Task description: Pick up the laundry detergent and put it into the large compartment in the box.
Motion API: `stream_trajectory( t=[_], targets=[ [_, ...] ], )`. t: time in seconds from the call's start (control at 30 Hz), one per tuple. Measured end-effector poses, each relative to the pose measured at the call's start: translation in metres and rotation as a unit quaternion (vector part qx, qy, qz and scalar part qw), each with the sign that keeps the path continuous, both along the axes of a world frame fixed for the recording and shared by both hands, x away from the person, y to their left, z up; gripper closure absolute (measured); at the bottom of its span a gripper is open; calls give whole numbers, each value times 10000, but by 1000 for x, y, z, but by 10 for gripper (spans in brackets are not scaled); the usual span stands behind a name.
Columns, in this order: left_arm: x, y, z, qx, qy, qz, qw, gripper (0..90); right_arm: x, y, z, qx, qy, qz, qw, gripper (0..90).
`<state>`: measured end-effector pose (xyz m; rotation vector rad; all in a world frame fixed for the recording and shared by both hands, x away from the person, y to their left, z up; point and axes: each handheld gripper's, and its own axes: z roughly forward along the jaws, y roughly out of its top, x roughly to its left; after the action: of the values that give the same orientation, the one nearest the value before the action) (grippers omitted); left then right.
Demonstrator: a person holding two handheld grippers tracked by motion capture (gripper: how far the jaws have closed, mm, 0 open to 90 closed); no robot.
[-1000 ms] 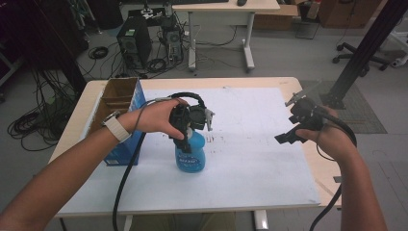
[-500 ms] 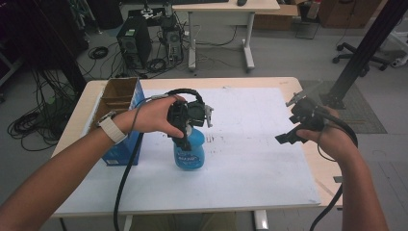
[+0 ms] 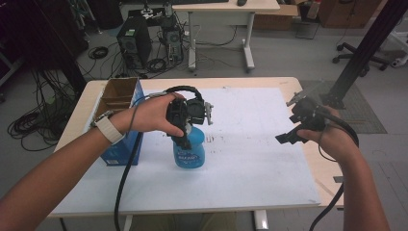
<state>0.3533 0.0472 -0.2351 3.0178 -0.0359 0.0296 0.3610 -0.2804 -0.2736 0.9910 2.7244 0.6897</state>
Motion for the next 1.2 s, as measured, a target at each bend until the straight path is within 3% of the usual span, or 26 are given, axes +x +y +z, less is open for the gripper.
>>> stream_trajectory(
  t=[0.5,0.83,1.2],
  targets=[
    [-2,4,16,-111,-101,361,9992,372,0,-1,-1,20,-19,33,10000,70],
    [-4,3,25,-69,-159,563,9983,372,0,-2,0,20,-26,33,10000,70],
    [-6,5,43,-150,-178,1059,9941,373,-1,-3,-1,48,-39,26,10000,70]
  ],
)
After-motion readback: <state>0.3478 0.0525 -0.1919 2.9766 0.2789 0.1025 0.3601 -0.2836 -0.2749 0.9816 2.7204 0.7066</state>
